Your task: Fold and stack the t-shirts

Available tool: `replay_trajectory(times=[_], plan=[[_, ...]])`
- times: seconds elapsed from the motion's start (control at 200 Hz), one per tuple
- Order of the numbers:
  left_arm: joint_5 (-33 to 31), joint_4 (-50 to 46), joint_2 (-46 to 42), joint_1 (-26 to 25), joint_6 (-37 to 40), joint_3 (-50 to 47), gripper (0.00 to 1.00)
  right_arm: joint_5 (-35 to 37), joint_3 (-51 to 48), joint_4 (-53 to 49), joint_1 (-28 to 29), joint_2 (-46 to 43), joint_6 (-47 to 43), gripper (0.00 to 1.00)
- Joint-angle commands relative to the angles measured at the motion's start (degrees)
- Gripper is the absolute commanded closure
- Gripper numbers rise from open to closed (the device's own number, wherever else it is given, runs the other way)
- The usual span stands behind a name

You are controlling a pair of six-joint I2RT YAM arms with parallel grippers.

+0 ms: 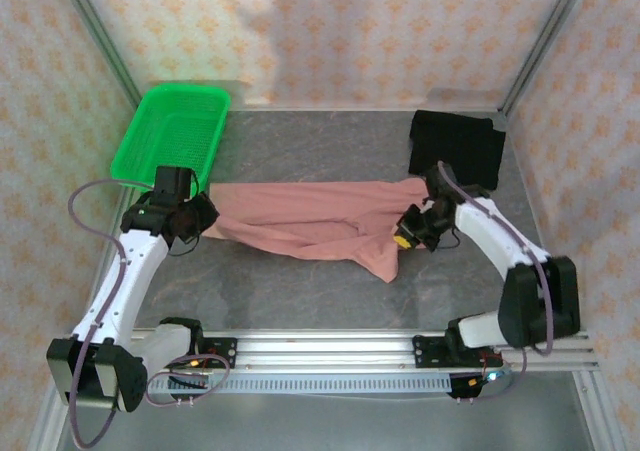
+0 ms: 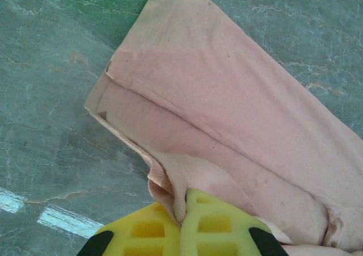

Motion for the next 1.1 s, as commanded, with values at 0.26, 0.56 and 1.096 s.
replay_trajectory(times=[0.26,0.56,1.096], plan=[[-1.11,-1.88,-2.04,-0.07,2.13,-1.89,1.0,3.64,18.39,0.99,4.01,22.05,-4.93,0.96],[-0.36,-1.34,-1.94,-0.05,1.8,-3.22,1.0,1.14,18.67,1.14,3.83,15.9,-9.49,0.52],[-0.06,-0.73,-1.44,-0.1,1.19,-3.13,1.0,1.95,-9.14,9.57,3.31,-1.16,-3.8,0.6]])
